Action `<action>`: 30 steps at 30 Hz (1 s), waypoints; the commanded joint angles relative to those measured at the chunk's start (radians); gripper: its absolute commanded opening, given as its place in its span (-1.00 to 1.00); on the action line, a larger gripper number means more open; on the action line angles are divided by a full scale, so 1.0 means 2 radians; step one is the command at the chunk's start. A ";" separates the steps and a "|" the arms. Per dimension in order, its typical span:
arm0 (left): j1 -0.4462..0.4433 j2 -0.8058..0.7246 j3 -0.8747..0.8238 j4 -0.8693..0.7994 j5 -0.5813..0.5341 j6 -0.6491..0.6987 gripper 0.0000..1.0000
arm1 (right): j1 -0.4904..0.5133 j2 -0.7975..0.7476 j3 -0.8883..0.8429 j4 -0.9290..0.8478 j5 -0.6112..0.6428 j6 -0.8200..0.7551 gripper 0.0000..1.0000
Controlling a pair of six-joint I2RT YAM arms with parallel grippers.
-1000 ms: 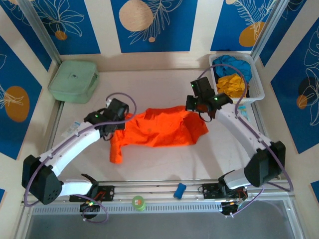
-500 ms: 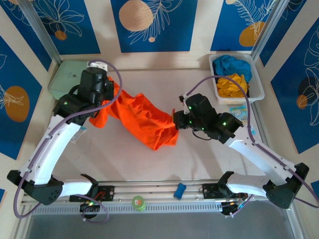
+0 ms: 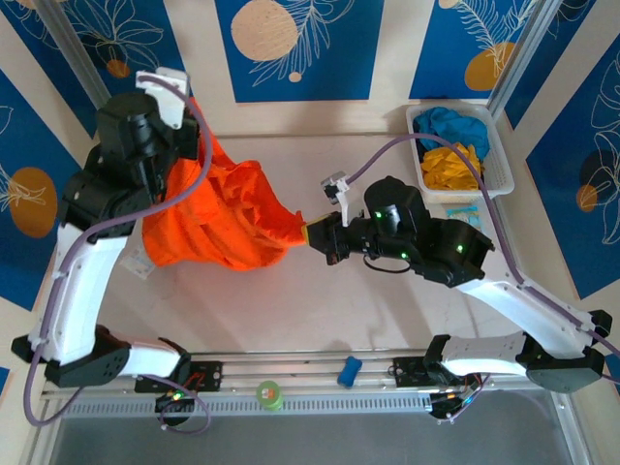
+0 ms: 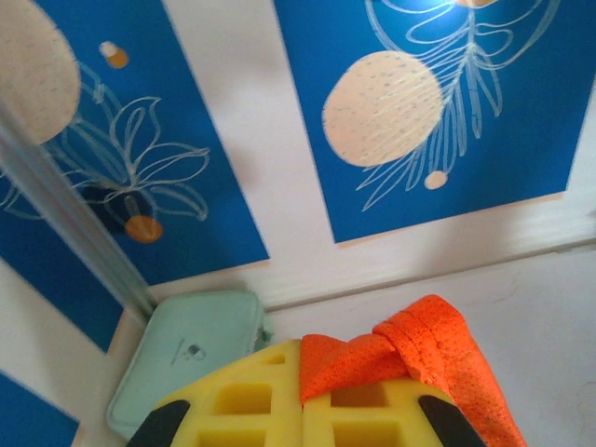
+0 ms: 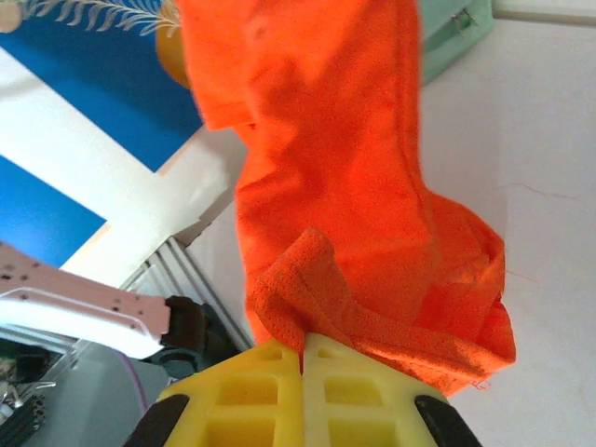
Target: Fold and stack the t-shirts
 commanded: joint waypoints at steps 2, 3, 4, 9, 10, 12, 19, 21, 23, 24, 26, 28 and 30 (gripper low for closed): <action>0.000 0.058 0.041 0.033 0.073 0.028 -1.00 | 0.012 -0.020 0.020 -0.022 -0.010 -0.017 -1.00; -0.002 0.071 0.047 0.037 0.084 0.029 -1.00 | 0.012 -0.024 0.017 -0.025 -0.005 -0.017 -1.00; -0.004 0.087 0.052 0.044 0.095 0.032 -1.00 | 0.012 -0.028 0.014 -0.029 0.005 -0.016 -1.00; -0.018 0.189 0.084 0.065 0.140 0.033 -1.00 | 0.008 -0.044 -0.008 -0.061 0.084 -0.008 -1.00; -0.023 0.215 0.092 0.071 0.155 0.029 -1.00 | 0.004 -0.045 -0.014 -0.069 0.102 -0.002 -1.00; -0.032 0.266 0.104 0.086 0.173 0.021 -1.00 | -0.010 -0.047 -0.029 -0.086 0.134 0.014 -1.00; -0.075 0.441 0.140 0.178 0.166 -0.003 -1.00 | -0.120 -0.048 -0.150 -0.122 0.182 0.114 -1.00; -0.080 0.480 0.155 0.199 0.159 -0.015 -1.00 | -0.167 -0.053 -0.198 -0.107 0.168 0.135 -1.00; -0.084 0.515 0.168 0.220 0.148 -0.030 -1.00 | -0.220 -0.056 -0.248 -0.081 0.150 0.149 -1.00; -0.085 0.527 0.172 0.228 0.142 -0.036 -1.00 | -0.242 -0.057 -0.267 -0.071 0.144 0.154 -1.00; -0.085 0.545 0.176 0.242 0.134 -0.047 -0.79 | -0.285 -0.055 -0.305 -0.046 0.135 0.161 -1.00; -0.085 0.548 0.176 0.242 0.128 -0.056 0.23 | -0.320 -0.047 -0.331 -0.023 0.124 0.161 -1.00; -0.086 0.540 0.176 0.229 0.121 -0.064 0.92 | -0.350 -0.031 -0.346 -0.007 0.115 0.158 -1.00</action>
